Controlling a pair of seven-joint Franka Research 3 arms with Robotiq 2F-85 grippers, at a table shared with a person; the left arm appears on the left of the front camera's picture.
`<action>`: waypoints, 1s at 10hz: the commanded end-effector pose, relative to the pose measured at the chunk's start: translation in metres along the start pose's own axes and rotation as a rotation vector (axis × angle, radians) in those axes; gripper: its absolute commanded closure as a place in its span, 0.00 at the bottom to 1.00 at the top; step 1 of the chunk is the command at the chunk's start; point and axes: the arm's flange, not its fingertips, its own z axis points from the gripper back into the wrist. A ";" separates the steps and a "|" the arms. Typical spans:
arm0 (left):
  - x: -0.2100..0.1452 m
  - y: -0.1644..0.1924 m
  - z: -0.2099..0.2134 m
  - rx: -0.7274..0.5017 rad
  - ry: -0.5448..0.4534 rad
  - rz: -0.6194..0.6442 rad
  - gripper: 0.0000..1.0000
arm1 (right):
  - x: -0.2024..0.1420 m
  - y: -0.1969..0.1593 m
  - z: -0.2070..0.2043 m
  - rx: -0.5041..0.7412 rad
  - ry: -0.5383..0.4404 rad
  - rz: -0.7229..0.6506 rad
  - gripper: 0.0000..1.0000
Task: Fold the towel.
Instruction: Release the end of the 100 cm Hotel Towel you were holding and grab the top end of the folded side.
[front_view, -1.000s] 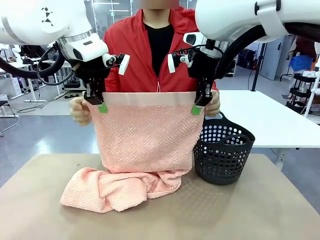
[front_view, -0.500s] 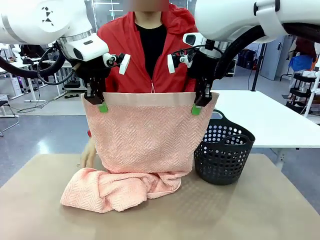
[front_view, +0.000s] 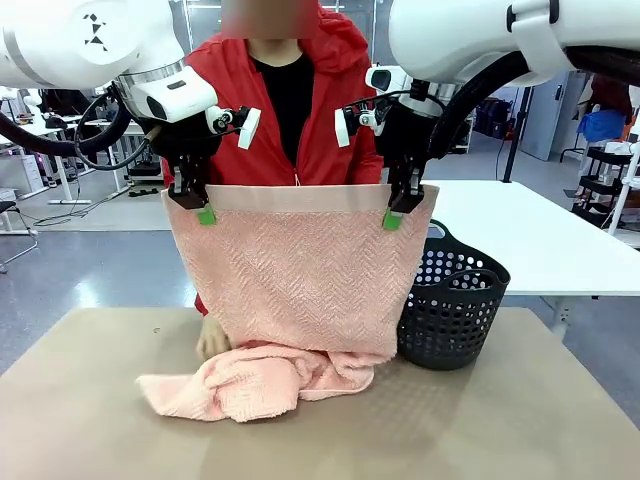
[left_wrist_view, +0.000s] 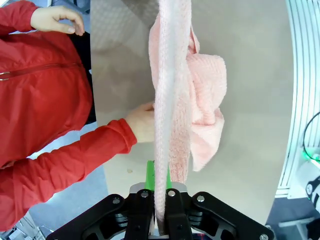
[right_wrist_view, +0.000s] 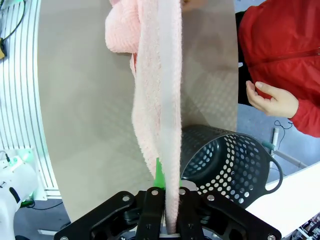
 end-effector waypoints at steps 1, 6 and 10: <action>0.000 0.002 0.002 0.002 -0.001 -0.001 1.00 | 0.000 -0.001 0.001 -0.003 0.009 0.003 1.00; 0.000 0.002 0.002 0.002 -0.001 -0.001 1.00 | 0.000 -0.001 0.001 -0.003 0.009 0.003 1.00; 0.000 0.002 0.002 0.002 -0.001 -0.001 1.00 | 0.000 -0.001 0.001 -0.003 0.009 0.003 1.00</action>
